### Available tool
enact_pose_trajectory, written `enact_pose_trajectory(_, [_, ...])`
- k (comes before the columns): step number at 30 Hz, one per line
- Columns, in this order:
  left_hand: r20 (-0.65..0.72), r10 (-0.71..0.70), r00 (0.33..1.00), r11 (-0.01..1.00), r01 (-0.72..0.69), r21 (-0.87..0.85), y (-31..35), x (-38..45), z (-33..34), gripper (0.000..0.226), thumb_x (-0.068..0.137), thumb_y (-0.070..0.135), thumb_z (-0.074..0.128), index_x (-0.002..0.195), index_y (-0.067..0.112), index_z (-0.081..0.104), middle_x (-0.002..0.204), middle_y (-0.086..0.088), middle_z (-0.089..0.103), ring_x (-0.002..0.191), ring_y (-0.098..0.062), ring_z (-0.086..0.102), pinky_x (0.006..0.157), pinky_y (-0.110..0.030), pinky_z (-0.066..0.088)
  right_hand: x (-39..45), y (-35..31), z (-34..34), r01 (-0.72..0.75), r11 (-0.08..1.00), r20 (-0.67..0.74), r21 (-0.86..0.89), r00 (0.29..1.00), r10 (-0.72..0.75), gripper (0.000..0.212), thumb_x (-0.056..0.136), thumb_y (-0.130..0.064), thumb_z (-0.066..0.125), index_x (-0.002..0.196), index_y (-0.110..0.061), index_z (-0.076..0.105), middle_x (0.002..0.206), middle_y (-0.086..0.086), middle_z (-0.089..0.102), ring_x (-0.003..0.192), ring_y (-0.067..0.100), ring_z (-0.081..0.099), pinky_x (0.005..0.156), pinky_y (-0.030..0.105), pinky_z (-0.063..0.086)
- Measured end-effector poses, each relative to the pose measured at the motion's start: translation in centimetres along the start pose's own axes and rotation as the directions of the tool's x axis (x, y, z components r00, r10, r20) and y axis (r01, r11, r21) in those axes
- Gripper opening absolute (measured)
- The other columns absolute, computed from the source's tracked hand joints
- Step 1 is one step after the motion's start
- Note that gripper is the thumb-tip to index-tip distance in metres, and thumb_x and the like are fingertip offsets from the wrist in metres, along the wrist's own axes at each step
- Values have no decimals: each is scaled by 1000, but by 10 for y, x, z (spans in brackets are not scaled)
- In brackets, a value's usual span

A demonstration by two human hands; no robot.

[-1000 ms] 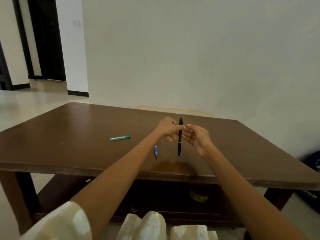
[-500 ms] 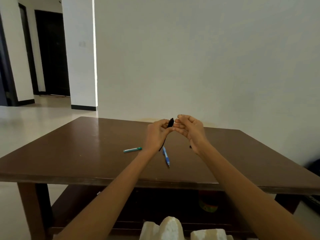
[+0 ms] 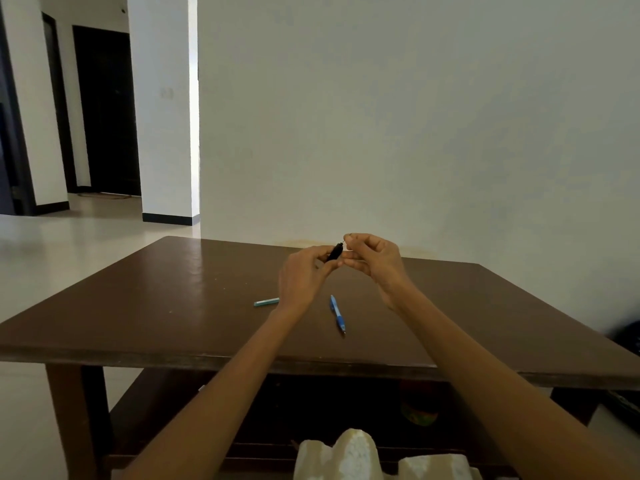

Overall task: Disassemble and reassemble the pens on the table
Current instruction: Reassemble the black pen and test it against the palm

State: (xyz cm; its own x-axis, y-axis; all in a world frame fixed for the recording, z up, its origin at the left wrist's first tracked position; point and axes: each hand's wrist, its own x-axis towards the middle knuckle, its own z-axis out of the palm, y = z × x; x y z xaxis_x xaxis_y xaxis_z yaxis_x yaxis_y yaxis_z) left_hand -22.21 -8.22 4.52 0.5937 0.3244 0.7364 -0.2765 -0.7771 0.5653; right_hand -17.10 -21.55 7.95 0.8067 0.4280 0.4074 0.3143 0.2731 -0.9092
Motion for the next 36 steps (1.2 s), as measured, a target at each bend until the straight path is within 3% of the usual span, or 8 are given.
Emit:
enact_pose_trajectory(13, [10,-20,1000,998,20,66,2,-5,12,31,82,45,63,109,30,69,96,8,71,82,-7,61,56,-16,35,-3,6,-14,51,992,62,-117,997,-44,14,85,-15,67,95,-7,71,86,7,74,78,18,72,71,18,56])
enact_pose_trajectory(19, [37,-35,999,997,33,63,6,-7,20,30,83,43,62,111,31,67,96,8,71,72,1,51,52,-12,26,-2,15,-21,56,996,24,-76,998,-54,12,84,-14,68,94,-9,72,85,6,75,77,16,72,70,17,56])
enact_pose_trajectory(24, [64,-89,994,996,90,-27,12,0,30,29,81,46,64,106,33,69,87,13,68,78,-2,57,56,-17,38,3,18,-38,9,999,-38,34,999,-8,15,84,-16,68,97,-7,70,87,8,74,82,18,72,72,20,56])
enact_pose_trajectory(27, [120,-164,979,974,180,-138,20,10,45,25,82,40,66,102,26,70,81,10,67,79,-8,62,66,-29,51,11,29,-66,-55,993,-183,-101,983,35,22,86,-15,66,102,0,68,81,7,70,74,13,70,72,23,58])
enact_pose_trajectory(29, [159,-210,965,946,241,-214,24,19,59,19,83,33,67,97,21,70,80,6,68,79,-13,65,75,-35,55,17,41,-89,-104,919,-253,-381,968,5,21,88,-12,63,104,1,68,82,6,70,73,13,68,74,27,58])
enact_pose_trajectory(32, [211,-249,945,910,303,-282,25,28,80,15,85,27,66,95,17,68,86,-1,72,76,-16,68,78,-37,56,25,62,-122,-116,572,-179,-812,982,-56,20,89,-12,61,105,-6,71,99,7,72,81,14,67,76,22,53])
enact_pose_trajectory(34, [224,-269,937,898,328,-294,21,33,93,16,85,25,66,97,14,68,89,-3,71,73,-18,69,79,-39,56,32,77,-138,-98,369,-119,-924,992,-34,20,90,-10,58,107,-8,70,109,7,70,95,16,66,84,23,49])
enact_pose_trajectory(36, [234,-286,929,892,347,-289,16,36,103,18,85,25,66,99,13,67,89,-1,69,69,-18,69,79,-39,56,40,89,-149,-83,266,-77,-961,996,33,24,91,-8,55,111,-7,68,114,8,68,104,19,64,94,29,47])
